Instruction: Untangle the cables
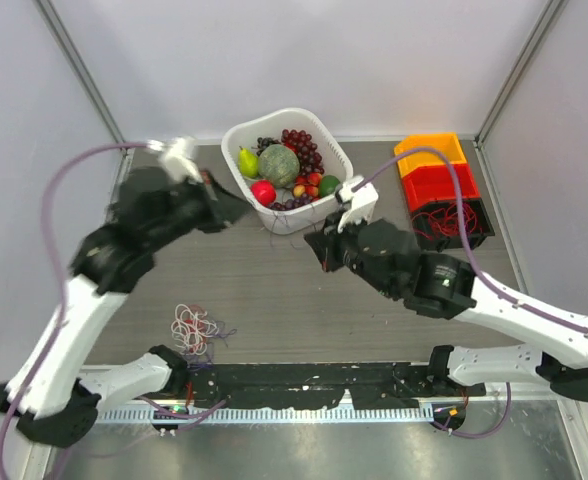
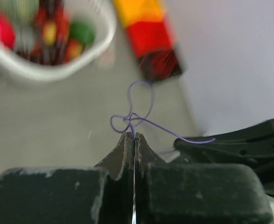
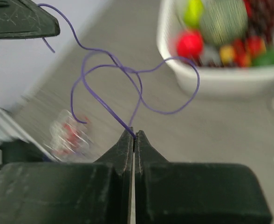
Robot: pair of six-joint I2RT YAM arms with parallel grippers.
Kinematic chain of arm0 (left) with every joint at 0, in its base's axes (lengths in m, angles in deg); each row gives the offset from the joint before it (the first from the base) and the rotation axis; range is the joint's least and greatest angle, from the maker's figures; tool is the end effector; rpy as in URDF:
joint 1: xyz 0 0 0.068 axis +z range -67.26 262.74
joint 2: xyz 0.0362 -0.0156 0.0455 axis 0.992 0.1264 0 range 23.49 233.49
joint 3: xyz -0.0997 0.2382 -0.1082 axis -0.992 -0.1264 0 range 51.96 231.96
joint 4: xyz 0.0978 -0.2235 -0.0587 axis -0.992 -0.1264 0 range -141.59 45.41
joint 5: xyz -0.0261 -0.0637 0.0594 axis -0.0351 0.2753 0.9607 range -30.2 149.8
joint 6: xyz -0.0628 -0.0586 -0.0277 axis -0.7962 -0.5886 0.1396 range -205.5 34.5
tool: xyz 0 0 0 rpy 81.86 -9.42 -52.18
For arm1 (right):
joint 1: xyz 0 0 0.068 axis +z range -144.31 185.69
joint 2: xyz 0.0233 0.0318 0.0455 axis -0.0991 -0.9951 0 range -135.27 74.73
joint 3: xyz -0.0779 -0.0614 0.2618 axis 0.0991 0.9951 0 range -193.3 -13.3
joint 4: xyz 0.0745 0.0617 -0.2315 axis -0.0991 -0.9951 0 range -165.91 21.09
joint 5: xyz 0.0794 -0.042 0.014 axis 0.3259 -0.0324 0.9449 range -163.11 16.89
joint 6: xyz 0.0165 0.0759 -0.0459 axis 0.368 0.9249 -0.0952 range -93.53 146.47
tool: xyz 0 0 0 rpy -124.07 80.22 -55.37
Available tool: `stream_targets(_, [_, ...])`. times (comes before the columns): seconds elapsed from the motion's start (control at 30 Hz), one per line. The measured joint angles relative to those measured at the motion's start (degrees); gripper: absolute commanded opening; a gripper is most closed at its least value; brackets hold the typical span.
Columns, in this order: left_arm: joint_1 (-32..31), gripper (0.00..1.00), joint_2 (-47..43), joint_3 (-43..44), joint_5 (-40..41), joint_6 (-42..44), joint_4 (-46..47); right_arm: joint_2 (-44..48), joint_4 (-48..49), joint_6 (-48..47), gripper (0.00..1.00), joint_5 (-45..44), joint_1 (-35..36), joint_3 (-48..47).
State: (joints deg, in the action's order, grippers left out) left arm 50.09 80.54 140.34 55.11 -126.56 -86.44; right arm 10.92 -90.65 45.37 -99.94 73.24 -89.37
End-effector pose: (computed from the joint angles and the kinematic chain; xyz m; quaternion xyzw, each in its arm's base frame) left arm 0.1586 -0.1095 0.4857 -0.0303 0.7682 -0.4083 0.4922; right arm 0.1329 0.2263 0.4413 -0.1692 0.7381 0.3016 0.5794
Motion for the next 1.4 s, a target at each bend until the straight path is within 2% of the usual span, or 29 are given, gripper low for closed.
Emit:
stream_targets(0.13, [-2.7,0.0,10.2,-16.7,-4.3,0.0,-0.5,1.4,-8.0,8.9,0.01,0.1,-3.0,15.0])
stream_targets(0.2, [-5.0,0.0,15.4,-21.9,-4.5,0.9,-2.2,0.6,-11.2,12.5,0.01,1.0,-3.7,20.5])
stream_targets(0.3, [-9.6,0.0,19.8,-26.4,-4.4,2.1,-4.4,0.5,-14.1,17.8,0.01,3.7,-3.8,27.3])
stream_targets(0.43, [-12.4,0.0,20.9,-27.1,-5.8,2.3,-3.2,0.5,-13.9,21.5,0.01,5.6,-3.8,29.2])
stream_targets(0.57, [-12.4,0.21,22.8,-27.1,-5.9,1.9,-0.9,-1.8,-12.8,22.2,0.01,7.0,-3.9,28.3])
stream_targets(0.63, [-12.3,0.36,23.6,-27.1,-5.5,2.0,-1.0,-4.9,-12.2,22.3,0.01,7.8,-3.9,27.1])
stream_targets(0.77, [-12.3,0.53,23.1,-27.1,-1.9,2.4,-3.4,-10.8,-11.1,21.9,0.01,9.6,-4.5,24.2])
stream_targets(0.9, [-12.3,0.57,18.6,-28.1,3.1,1.8,-5.7,-17.9,-11.2,20.5,0.05,13.3,-8.1,18.6])
stream_targets(0.97, [-12.3,0.59,13.7,-29.5,5.2,0.7,-6.9,-22.2,-11.5,19.0,0.11,15.6,-10.5,14.4])
stream_targets(1.03, [-12.3,0.6,7.7,-31.0,7.1,-0.7,-7.5,-25.6,-12.5,17.7,0.27,17.2,-12.3,10.7])
stream_targets(1.2, [-12.3,0.63,-7.3,-32.6,10.8,-3.4,-9.4,-33.1,-16.1,14.1,0.5,20.4,-14.7,2.3])
stream_targets(1.23, [-12.3,0.64,-10.5,-32.6,11.5,-4.0,-9.5,-35.1,-17.7,12.9,0.57,20.6,-15.2,0.2])
stream_targets(1.3, [-12.3,0.64,-14.2,-32.7,12.5,-5.0,-9.7,-37.1,-19.5,11.0,0.65,20.5,-15.7,-1.7])
stream_targets(1.4, [-12.3,0.64,-18.6,-32.8,13.4,-6.5,-10.2,-37.8,-22.3,6.7,0.72,20.7,-16.2,-2.7])
